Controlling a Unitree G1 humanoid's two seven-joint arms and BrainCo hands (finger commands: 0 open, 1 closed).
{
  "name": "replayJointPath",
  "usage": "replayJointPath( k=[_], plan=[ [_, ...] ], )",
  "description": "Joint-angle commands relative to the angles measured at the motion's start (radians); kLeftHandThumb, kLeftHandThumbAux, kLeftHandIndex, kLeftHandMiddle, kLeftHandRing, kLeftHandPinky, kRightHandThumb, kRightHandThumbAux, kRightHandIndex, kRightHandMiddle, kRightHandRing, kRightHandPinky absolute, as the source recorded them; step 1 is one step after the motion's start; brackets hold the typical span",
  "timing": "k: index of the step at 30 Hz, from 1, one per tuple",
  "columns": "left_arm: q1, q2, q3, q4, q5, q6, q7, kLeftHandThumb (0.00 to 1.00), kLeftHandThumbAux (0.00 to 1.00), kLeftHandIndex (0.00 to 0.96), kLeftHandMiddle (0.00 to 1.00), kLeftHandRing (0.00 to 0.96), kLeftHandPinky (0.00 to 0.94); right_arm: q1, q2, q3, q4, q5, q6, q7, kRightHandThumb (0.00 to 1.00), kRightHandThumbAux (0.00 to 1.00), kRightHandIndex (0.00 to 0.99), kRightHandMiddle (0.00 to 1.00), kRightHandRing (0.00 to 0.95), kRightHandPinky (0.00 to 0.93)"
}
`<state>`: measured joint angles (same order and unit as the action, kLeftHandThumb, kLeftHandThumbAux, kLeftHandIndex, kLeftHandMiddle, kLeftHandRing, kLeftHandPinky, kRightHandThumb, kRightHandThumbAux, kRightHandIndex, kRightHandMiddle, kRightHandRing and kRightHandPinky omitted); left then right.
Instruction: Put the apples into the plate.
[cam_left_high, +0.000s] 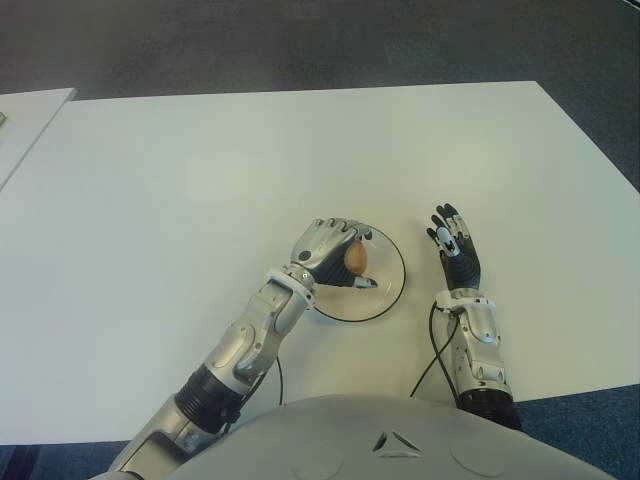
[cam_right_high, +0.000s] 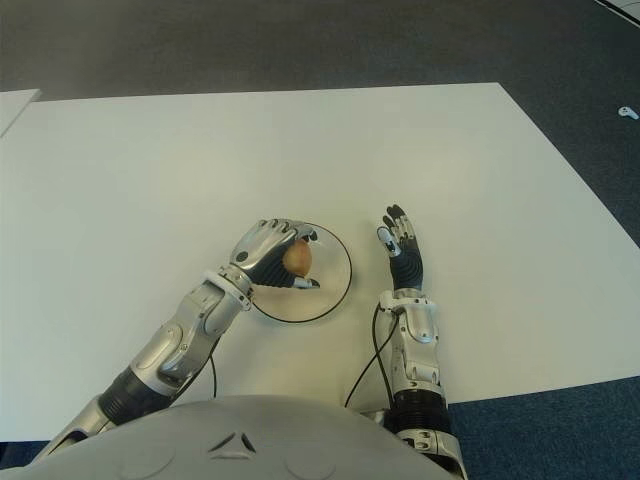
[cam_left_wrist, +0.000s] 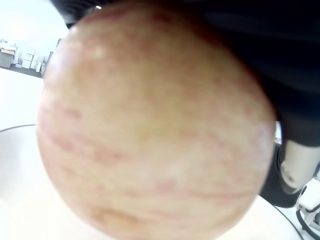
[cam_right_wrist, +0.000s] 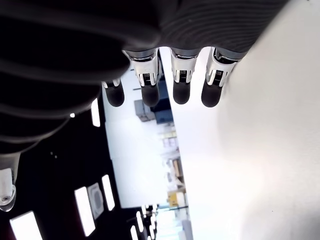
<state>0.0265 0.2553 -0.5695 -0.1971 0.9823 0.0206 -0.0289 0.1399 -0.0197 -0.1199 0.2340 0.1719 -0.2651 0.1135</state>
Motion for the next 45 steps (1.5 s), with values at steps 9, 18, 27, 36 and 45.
replayJointPath(
  k=[9,18,27,36,45],
  plan=[
    [0.007,0.005,0.004,-0.023,-0.021,0.007,-0.067,0.106,0.266,0.019,0.008,0.003,0.002,0.042,0.009,0.01,0.059,-0.043,0.037,-0.031,0.099,0.478,0.008,0.0,0.0,0.0],
    [0.009,0.01,0.014,-0.033,-0.061,-0.016,-0.071,0.078,0.25,0.0,0.0,0.0,0.0,0.05,0.009,0.018,0.04,-0.063,0.046,-0.052,0.082,0.504,0.007,0.014,0.0,0.0],
    [0.004,0.021,0.017,-0.039,-0.066,-0.032,-0.07,0.071,0.248,0.0,0.0,0.0,0.0,0.055,0.006,0.023,0.028,-0.056,0.061,-0.046,0.083,0.514,0.002,0.016,0.0,0.0],
    [-0.001,0.024,0.018,-0.045,-0.065,-0.03,-0.081,0.07,0.246,0.0,0.0,0.0,0.0,0.051,0.007,0.019,0.029,-0.044,0.058,-0.041,0.086,0.517,0.006,0.005,0.0,0.0],
    [-0.002,0.021,0.021,-0.047,-0.07,-0.025,-0.087,0.07,0.239,0.0,0.0,0.0,0.0,0.051,0.005,0.022,0.025,-0.053,0.061,-0.047,0.079,0.512,0.005,0.002,0.0,0.0]
  ],
)
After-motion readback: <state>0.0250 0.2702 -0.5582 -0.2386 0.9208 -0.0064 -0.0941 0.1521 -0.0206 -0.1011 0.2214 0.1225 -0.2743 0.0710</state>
